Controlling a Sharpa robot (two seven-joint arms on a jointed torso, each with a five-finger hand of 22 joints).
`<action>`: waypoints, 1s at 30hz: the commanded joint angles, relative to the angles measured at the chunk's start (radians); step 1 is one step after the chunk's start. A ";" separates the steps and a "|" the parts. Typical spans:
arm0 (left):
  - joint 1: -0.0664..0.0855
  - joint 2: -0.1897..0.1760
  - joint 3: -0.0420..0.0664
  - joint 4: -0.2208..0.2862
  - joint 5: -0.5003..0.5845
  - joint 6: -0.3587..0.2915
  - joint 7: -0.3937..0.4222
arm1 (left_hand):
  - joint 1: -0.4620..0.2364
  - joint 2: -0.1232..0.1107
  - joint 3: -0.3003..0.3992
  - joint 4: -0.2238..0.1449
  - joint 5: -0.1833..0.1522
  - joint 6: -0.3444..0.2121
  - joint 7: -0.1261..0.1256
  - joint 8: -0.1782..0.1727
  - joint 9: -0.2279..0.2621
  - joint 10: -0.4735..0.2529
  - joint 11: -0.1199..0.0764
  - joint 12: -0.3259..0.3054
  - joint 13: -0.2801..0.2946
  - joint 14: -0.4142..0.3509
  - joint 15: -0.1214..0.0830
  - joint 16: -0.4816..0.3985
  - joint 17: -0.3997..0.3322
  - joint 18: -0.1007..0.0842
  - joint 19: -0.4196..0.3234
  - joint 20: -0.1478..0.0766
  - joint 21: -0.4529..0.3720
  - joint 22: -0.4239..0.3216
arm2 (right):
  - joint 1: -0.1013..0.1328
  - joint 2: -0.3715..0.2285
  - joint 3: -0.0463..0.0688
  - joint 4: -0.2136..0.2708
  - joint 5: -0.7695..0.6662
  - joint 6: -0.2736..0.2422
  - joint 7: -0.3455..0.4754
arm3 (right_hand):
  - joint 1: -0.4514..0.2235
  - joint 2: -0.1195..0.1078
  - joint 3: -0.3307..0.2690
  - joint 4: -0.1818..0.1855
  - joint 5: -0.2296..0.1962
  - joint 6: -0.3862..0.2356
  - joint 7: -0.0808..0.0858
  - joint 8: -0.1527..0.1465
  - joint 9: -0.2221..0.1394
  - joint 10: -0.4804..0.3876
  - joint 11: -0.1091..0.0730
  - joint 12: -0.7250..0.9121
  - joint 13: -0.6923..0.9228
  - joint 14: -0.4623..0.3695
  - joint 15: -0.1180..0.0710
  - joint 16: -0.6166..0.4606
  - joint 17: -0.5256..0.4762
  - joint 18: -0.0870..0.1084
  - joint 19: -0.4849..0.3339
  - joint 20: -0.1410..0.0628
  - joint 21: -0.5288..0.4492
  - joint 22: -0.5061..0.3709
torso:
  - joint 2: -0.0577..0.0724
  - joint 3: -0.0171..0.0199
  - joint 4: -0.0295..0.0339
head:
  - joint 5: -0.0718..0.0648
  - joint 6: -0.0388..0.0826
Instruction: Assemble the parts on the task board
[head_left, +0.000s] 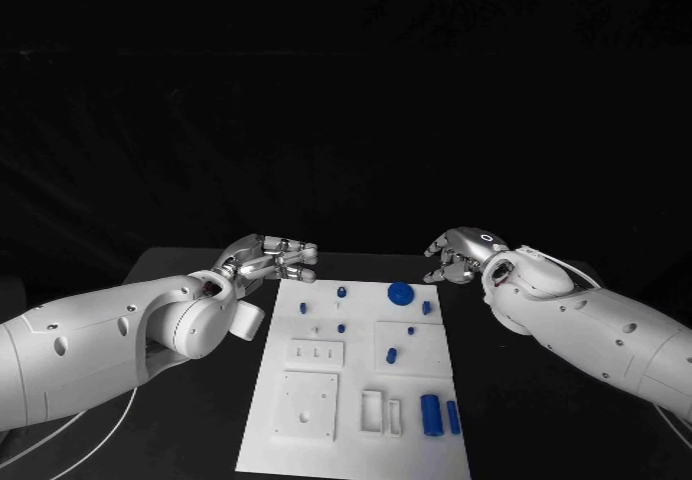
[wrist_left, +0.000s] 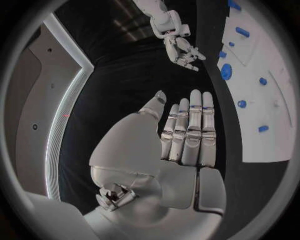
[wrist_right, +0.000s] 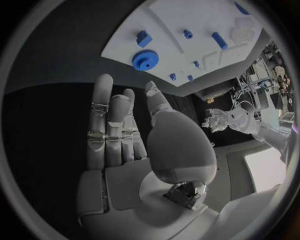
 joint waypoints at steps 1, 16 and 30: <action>0.000 0.003 0.000 0.000 0.001 0.022 0.013 | -0.001 -0.005 0.000 0.001 0.007 -0.004 0.004 0.005 0.002 -0.005 -0.002 0.004 0.002 -0.007 -0.002 0.003 -0.001 -0.006 -0.006 0.001 0.001 -0.001 | -0.004 0.022 0.000 -0.027 0.033 0.075 0.047 | -0.012 -0.008 0.001 -0.006 0.003 -0.012 0.000 0.002 0.001 -0.079 -0.002 0.264 0.265 -0.020 0.004 0.045 0.082 0.012 0.029 0.013 0.047 0.049 | 0.002 0.0002 0.0023 | -0.004 -0.004; -0.001 0.019 0.000 -0.009 0.001 0.029 0.011 | -0.003 -0.003 0.001 -0.001 0.006 -0.003 0.005 0.005 0.001 -0.005 -0.002 0.004 0.001 -0.006 -0.003 0.003 -0.001 -0.006 -0.005 0.001 0.002 -0.002 | -0.007 0.099 0.001 -0.118 0.052 0.120 0.059 | -0.032 -0.036 0.070 -0.002 0.232 -0.019 -0.012 0.002 0.004 0.088 -0.018 0.622 0.601 0.015 -0.001 0.170 0.502 0.010 -0.012 0.010 0.318 0.443 | 0.012 0.0034 0.0179 | -0.016 0.000; -0.001 0.020 0.000 0.003 -0.003 0.032 0.007 | -0.003 -0.003 0.001 -0.001 0.006 -0.003 0.005 0.005 0.001 -0.005 -0.002 0.004 0.001 -0.006 -0.003 0.003 -0.001 -0.006 -0.005 0.001 0.002 -0.002 | -0.007 0.137 0.001 -0.157 0.022 0.125 0.040 | -0.039 -0.036 0.098 -0.015 0.218 -0.023 -0.011 0.002 0.004 0.107 -0.017 0.637 0.637 0.025 0.001 0.171 0.546 0.011 0.003 0.013 0.307 0.631 | 0.012 0.0027 0.0185 | -0.009 -0.003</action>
